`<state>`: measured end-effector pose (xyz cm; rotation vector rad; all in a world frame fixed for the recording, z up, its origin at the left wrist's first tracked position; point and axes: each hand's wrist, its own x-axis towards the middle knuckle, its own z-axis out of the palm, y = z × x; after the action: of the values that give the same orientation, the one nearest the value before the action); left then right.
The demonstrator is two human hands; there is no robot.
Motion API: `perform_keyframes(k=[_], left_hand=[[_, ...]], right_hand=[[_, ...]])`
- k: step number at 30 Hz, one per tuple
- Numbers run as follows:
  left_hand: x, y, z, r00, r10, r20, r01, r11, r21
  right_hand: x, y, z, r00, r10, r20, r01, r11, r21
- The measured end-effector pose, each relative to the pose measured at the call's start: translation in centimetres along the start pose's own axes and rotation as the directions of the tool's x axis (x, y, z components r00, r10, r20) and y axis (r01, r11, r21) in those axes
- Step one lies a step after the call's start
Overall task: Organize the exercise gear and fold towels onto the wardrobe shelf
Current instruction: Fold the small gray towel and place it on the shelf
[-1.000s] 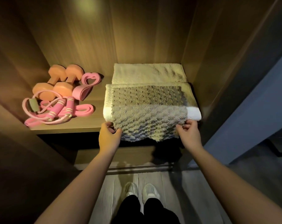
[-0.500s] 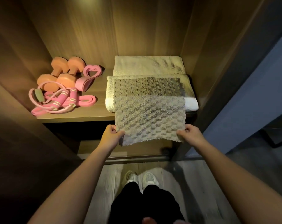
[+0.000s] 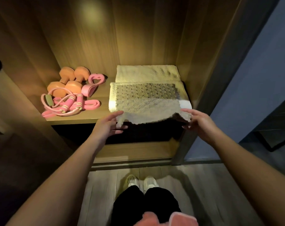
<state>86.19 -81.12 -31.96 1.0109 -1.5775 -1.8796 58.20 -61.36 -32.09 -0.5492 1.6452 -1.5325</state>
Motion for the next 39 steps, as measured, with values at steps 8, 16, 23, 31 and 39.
perform_keyframes(k=[8,16,23,31,39], left_hand=[[4.0,3.2,0.2,0.921,0.274,-0.277,-0.087,0.838,0.539],[12.7,5.5,0.5,0.896,0.313,-0.316,-0.053,0.78,0.624],[17.5,4.9,0.3,0.907,0.297,-0.299,-0.006,0.718,0.696],[18.6,4.4,0.7,0.923,0.232,-0.307,0.097,0.633,0.768],[18.1,4.9,1.8,0.928,0.226,-0.297,0.153,0.496,0.855]], right_hand=[[4.8,-3.2,0.7,0.964,-0.211,-0.159,0.138,0.916,-0.377],[13.1,-5.3,1.8,0.936,-0.252,-0.245,0.116,0.88,-0.461],[18.4,-5.6,3.0,0.956,-0.136,-0.259,-0.034,0.827,-0.561],[20.0,-4.6,3.6,0.933,-0.185,-0.309,-0.105,0.681,-0.725],[20.0,-4.4,4.2,0.931,-0.224,-0.289,-0.109,0.582,-0.805]])
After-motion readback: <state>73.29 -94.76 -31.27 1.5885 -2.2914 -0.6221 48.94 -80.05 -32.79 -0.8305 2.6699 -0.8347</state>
